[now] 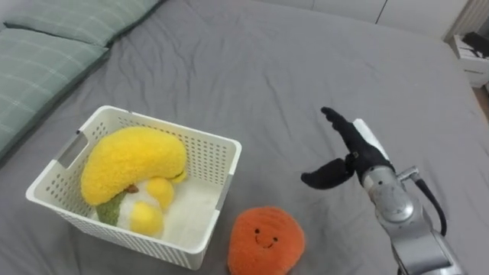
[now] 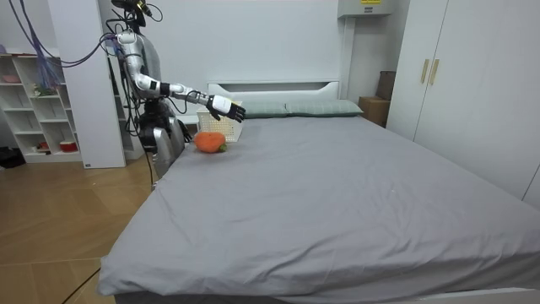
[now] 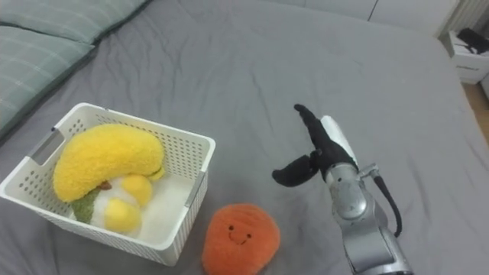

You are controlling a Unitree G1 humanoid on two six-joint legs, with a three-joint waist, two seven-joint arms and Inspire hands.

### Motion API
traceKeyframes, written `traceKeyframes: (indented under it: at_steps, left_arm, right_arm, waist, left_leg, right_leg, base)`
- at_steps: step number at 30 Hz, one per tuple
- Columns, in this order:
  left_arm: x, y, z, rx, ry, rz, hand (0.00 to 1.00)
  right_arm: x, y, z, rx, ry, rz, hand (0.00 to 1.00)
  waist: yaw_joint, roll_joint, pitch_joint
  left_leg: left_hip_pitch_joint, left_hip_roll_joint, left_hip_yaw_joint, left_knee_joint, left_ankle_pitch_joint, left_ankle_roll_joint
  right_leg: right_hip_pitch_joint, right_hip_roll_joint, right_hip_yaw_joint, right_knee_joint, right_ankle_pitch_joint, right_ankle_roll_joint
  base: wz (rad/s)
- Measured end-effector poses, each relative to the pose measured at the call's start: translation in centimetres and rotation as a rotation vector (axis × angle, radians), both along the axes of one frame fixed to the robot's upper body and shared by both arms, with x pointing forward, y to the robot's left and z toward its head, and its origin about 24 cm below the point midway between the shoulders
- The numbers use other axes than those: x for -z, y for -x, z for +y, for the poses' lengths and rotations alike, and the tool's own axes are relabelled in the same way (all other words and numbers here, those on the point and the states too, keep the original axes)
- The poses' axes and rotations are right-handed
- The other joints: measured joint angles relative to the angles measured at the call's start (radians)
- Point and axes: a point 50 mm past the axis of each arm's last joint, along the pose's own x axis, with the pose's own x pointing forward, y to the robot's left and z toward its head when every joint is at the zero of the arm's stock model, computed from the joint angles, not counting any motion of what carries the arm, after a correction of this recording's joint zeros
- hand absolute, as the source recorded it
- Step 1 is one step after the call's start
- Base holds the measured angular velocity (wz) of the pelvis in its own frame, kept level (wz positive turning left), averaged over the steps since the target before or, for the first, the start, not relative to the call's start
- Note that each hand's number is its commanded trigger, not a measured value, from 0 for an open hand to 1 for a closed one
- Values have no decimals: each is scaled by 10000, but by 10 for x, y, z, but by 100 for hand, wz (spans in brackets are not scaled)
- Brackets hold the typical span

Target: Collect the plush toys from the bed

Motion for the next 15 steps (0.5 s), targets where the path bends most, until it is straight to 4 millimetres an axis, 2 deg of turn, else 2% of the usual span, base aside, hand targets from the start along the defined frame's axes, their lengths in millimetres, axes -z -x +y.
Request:
traceKeyframes:
  at_steps: [2,5,8,12,15]
  left_arm:
    - [0,0,-1,76,6,-36,0]
    - [1,1,0,94,0,-8,0]
    - [1,5,1,99,-31,115,0]
    - [2,8,0,249,-181,252,0]
    - [1,9,2,281,-373,314,0]
  right_arm:
    - [9,6,2,-184,-39,486,0]
    - [9,6,3,-276,-103,547,0]
    - [10,6,7,-462,-95,594,0]
    - [16,9,20,-1129,25,925,0]
    - [28,13,25,-1593,46,1643,0]
  waist:
    - [2,-40,20]
    - [20,-165,62]
    - [86,-334,-11]
    - [420,-359,15]
    - [586,-357,36]
  left_leg:
    - [-27,0,1,0,-1,0]
    - [-95,3,-15,-5,-3,-4]
    - [-218,7,-45,23,-2,-8]
    - [-220,12,-25,31,-4,-7]
    - [-379,9,-73,40,-9,-9]
  right_leg:
    - [-32,-3,-2,0,1,-2]
    - [-83,6,-24,-23,0,-1]
    - [-205,9,-75,-21,1,-1]
    - [-223,9,-82,-32,4,-3]
    - [-338,9,-102,-25,5,-3]
  base:
    - [0]
    - [1]
    - [3]
    - [-2]
    - [4]
